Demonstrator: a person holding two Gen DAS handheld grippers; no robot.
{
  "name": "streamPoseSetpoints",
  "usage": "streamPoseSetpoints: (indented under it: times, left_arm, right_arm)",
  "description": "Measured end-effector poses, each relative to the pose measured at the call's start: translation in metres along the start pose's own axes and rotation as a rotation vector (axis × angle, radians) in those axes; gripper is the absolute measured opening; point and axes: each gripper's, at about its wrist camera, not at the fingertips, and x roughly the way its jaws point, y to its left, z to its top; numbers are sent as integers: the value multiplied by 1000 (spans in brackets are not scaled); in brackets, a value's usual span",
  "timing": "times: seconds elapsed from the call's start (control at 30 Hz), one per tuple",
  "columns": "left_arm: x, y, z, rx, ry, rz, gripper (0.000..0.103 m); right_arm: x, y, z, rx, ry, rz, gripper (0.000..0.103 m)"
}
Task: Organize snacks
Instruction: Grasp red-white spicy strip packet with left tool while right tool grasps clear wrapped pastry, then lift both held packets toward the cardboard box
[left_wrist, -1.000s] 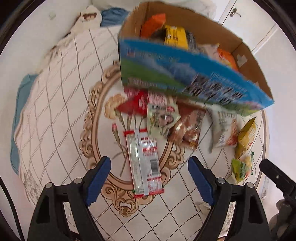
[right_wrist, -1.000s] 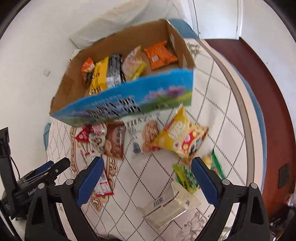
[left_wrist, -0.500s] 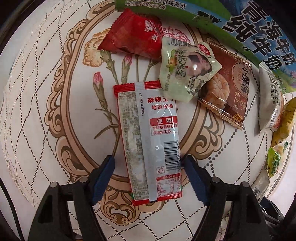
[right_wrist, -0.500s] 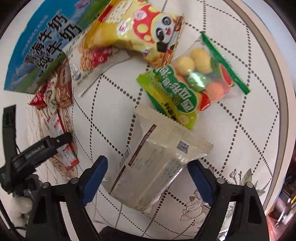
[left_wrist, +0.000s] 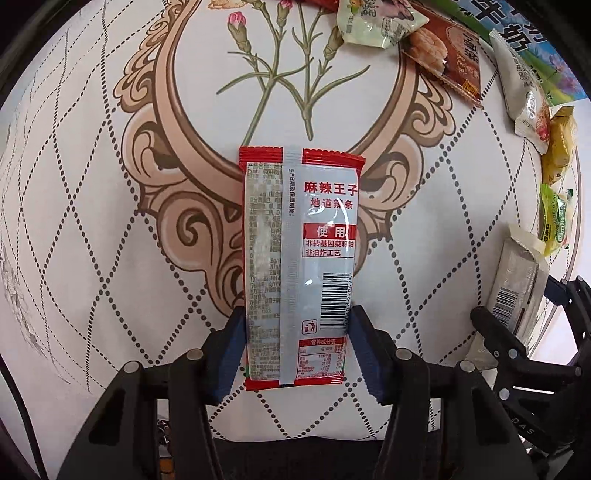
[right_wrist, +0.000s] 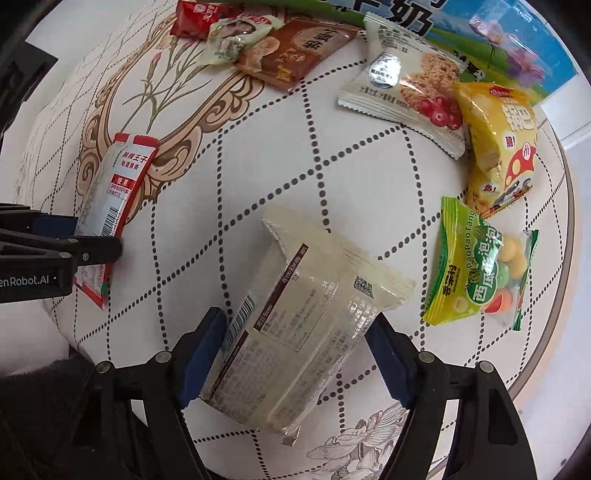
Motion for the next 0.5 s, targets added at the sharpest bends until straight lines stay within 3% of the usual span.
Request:
streamPoseSetpoints:
  times: [0.07,0.27,0.37,0.5]
  left_arm:
    - [6,0,5,-28,18,-8,55]
    - [16,-2,12,-71,17,-27,64]
    - [19,2,27,-80,23,-18,64]
    - [21,2,42,-84,14,-14,64]
  right_arm:
    - [-2,-2,0,41,1,21,81]
    - [-15,-36,-4,335,-8,228,81]
    - [-5,-34,-5,366,8,203,80]
    - [6,-24,-6,345,1,144,69]
